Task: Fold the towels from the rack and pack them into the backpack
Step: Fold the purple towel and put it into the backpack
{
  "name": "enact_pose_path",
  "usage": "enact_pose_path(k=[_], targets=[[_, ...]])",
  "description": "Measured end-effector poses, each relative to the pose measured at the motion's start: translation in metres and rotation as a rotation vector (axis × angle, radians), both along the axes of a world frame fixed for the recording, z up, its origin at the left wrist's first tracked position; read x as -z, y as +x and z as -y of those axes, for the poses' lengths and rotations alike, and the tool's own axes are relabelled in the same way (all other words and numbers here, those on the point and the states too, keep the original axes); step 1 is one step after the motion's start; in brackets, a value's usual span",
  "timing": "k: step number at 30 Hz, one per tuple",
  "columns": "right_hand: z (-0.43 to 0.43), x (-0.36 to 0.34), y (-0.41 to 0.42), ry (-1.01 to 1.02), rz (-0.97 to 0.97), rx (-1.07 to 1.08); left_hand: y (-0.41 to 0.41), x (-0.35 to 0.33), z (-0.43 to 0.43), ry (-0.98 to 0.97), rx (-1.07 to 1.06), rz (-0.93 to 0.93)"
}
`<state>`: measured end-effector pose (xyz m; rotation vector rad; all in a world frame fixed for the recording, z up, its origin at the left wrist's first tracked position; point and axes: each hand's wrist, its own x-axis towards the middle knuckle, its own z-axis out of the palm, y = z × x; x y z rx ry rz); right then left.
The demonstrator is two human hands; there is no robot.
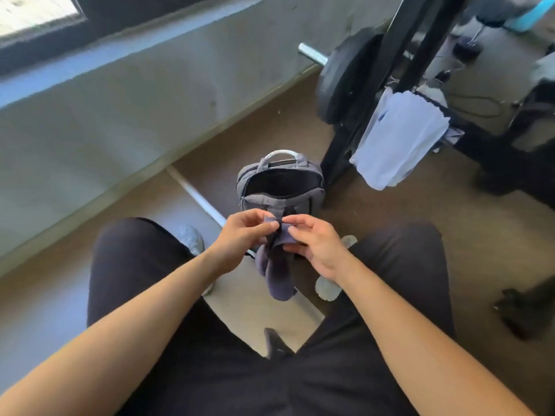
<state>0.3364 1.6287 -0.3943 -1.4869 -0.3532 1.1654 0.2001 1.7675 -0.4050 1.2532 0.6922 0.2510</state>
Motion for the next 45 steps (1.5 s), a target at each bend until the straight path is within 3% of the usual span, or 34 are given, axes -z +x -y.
enact_pose_path(k=[3, 11, 16, 23, 28, 32, 36, 41, 45], targets=[[0.002, 0.007, 0.007, 0.028, -0.017, -0.049, 0.002, 0.016, -0.005, 0.004, 0.011, -0.019], [-0.001, 0.017, 0.0, -0.129, 0.551, -0.159, -0.004, 0.031, -0.004, 0.046, 0.02, 0.001], [-0.002, 0.02, -0.002, -0.039, 0.877, -0.198, -0.009, 0.032, -0.007, 0.057, 0.062, 0.018], [-0.003, 0.01, -0.007, 0.077, 0.804, -0.151, -0.011, 0.03, -0.006, 0.058, 0.099, 0.059], [-0.006, 0.008, -0.009, -0.053, 0.763, -0.134, -0.013, 0.021, -0.005, 0.009, 0.096, 0.072], [-0.008, 0.007, -0.011, -0.122, 0.792, -0.243, -0.015, 0.017, -0.004, 0.026, 0.097, 0.1], [-0.004, 0.0, -0.007, -0.091, 0.838, -0.275, -0.015, 0.019, -0.001, 0.165, 0.11, 0.082], [0.005, -0.017, -0.007, 0.042, 0.696, -0.269, -0.013, 0.031, -0.002, 0.41, 0.077, 0.006], [0.011, -0.021, -0.003, 0.064, 0.689, -0.253, -0.01, 0.033, -0.005, 0.709, 0.086, 0.063]])
